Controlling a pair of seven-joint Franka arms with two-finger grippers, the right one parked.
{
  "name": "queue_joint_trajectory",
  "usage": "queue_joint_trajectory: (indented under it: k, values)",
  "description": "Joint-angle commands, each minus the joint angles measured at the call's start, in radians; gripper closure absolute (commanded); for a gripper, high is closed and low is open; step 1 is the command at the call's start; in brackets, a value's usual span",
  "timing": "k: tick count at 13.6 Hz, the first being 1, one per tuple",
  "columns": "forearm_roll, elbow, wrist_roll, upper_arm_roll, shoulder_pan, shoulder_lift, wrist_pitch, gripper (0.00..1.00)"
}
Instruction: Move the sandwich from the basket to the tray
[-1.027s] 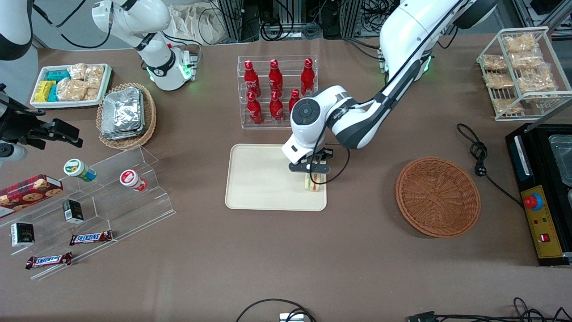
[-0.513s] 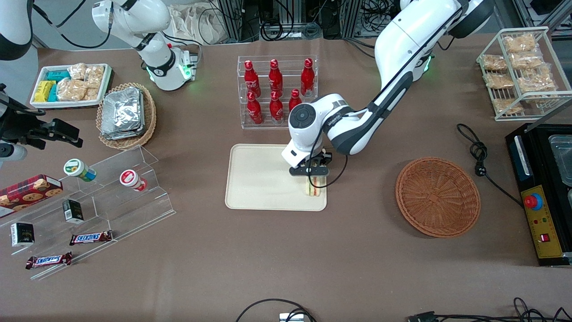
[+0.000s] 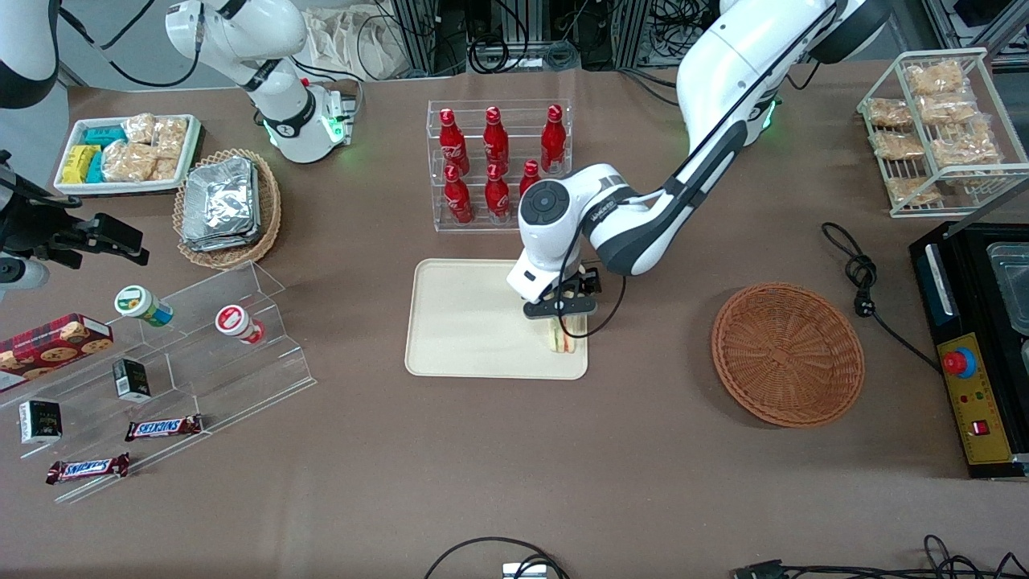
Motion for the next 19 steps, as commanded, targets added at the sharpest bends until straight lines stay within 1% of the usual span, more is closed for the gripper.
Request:
queue_joint_trajectory:
  k: [1,3,5,8,9,11,13,14,15,16,18,19]
  values:
    - [-0.07,-0.066,-0.015,-0.002,0.05,-0.156,-0.017,0.0]
    - [-0.158,-0.077,0.069,-0.007,0.096,-0.242,-0.038,0.0]
    - [-0.248,-0.071,0.19,-0.007,0.154,-0.311,-0.121,0.0]
    - [-0.335,-0.071,0.363,-0.005,0.26,-0.424,-0.255,0.0]
    - [-0.355,-0.071,0.414,-0.005,0.294,-0.462,-0.294,0.0]
    - [-0.356,-0.074,0.471,-0.002,0.343,-0.524,-0.34,0.0]
    - [-0.359,-0.072,0.569,-0.001,0.413,-0.558,-0.354,0.0]
    - [-0.381,-0.068,0.632,0.001,0.433,-0.57,-0.372,0.0]
    - [-0.407,-0.068,0.664,0.025,0.431,-0.588,-0.376,0.0]
    - [-0.424,-0.06,0.674,0.085,0.412,-0.601,-0.373,0.0]
    - [-0.436,-0.02,0.724,0.175,0.359,-0.613,-0.405,0.0]
    - [-0.441,-0.017,0.77,0.194,0.355,-0.621,-0.44,0.0]
